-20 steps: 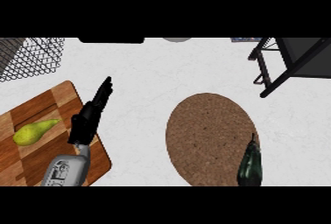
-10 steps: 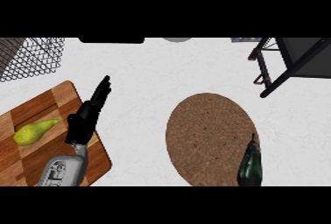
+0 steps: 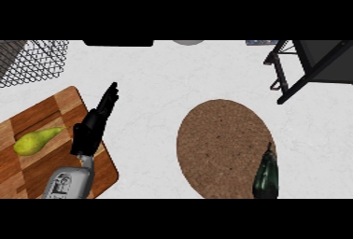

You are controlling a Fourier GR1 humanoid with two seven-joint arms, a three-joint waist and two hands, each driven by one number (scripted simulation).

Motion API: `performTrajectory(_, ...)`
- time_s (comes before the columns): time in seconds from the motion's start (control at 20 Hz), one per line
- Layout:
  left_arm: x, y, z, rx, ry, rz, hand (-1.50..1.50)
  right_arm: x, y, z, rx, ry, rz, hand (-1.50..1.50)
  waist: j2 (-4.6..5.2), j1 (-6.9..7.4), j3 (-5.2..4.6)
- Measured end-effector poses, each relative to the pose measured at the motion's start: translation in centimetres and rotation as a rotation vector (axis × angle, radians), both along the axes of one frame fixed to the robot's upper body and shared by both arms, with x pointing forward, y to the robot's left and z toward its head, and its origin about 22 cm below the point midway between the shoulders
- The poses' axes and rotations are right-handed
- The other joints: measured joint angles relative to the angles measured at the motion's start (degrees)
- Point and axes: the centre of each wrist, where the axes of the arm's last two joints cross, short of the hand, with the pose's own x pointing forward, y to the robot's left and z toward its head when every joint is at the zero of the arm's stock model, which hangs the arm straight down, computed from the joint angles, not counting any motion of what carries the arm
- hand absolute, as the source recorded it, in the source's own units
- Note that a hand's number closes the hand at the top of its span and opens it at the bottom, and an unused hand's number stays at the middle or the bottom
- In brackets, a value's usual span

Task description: Pick the croissant from the placemat and place it in the tiered shelf

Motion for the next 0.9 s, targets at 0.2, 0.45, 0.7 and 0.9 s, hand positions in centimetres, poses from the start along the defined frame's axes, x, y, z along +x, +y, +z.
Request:
performTrajectory(0.2, 0.0, -0.2, 0.0, -0.003, 0.003, 0.0, 0.0, 0.0, -0.7, -0.2, 0.008, 0.018, -0.093, -1.5, -0.23, -0.12, -0.15)
performTrajectory(0.45, -0.4, 0.6, -0.5, 0.002, 0.006, 0.002, 0.0, -0.6, -1.8, -0.6, 0.082, -0.006, -0.087, -1.5, -0.13, -0.35, 0.06)
performTrajectory(0.7, -0.6, 0.4, -0.5, -0.001, 0.005, 0.003, 0.0, -0.8, -2.3, 0.1, 0.174, -0.05, -0.025, -1.5, -0.06, -0.29, 0.12)
performTrajectory(0.9, -0.8, 0.6, 0.5, 0.001, 0.002, 0.004, 0.0, -1.2, -2.3, 1.2, 0.213, -0.051, 0.036, -1.5, -0.12, -0.34, 0.15)
